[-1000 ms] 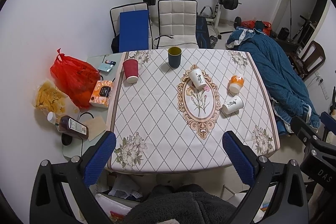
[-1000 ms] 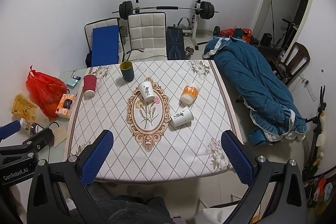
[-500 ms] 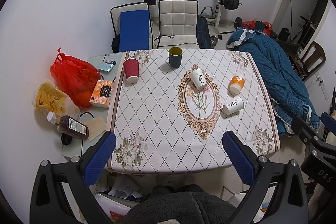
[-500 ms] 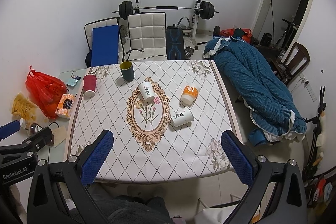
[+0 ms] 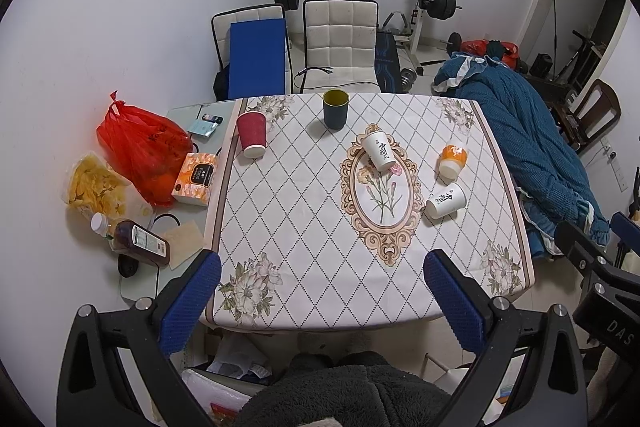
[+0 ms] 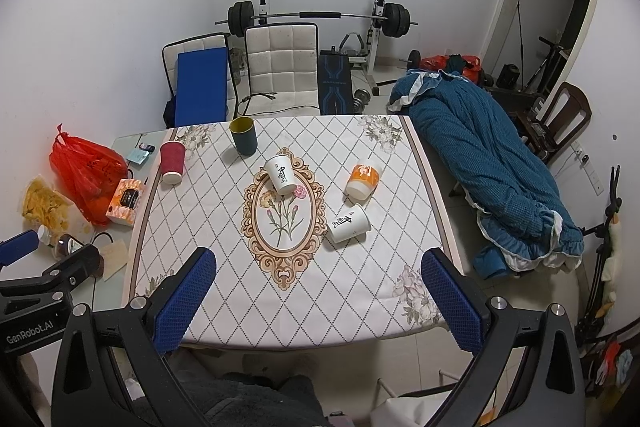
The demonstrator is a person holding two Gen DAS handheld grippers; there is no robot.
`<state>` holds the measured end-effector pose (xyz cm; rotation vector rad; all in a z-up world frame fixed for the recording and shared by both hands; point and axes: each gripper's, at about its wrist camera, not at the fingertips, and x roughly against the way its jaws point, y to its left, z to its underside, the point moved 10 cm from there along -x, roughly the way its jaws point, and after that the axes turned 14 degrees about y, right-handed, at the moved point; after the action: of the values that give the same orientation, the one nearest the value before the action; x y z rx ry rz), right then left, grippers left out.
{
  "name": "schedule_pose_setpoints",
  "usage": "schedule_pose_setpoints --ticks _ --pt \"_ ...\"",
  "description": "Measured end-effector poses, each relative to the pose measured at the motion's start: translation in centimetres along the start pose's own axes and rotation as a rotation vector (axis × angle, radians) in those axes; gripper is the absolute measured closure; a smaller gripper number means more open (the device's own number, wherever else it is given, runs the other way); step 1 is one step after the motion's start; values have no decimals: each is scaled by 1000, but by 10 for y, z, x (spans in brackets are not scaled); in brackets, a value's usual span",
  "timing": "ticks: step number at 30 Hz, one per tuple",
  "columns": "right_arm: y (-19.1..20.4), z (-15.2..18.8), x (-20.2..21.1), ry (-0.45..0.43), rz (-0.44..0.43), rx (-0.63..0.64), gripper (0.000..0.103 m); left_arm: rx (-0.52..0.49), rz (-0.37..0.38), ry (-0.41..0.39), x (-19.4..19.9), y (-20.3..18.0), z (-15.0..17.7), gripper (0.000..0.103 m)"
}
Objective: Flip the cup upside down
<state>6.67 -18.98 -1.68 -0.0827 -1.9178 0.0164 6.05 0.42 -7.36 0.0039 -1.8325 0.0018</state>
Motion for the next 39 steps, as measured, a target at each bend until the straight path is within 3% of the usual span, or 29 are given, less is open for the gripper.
schedule_pose_setpoints --ticks 16,26,31,39 --pt "1 -3 5 -4 -2 8 0 -2 4 2 1 14 -7 0" --pt "-2 3 -10 22 7 -17 0 -13 12 27 -29 10 -8 0" --pt "-13 12 -47 81 30 -69 0 -28 8 78 -71 13 -10 0" --pt "-29 43 -153 267 82 -142 0 -74 -15 177 -140 17 -17 0"
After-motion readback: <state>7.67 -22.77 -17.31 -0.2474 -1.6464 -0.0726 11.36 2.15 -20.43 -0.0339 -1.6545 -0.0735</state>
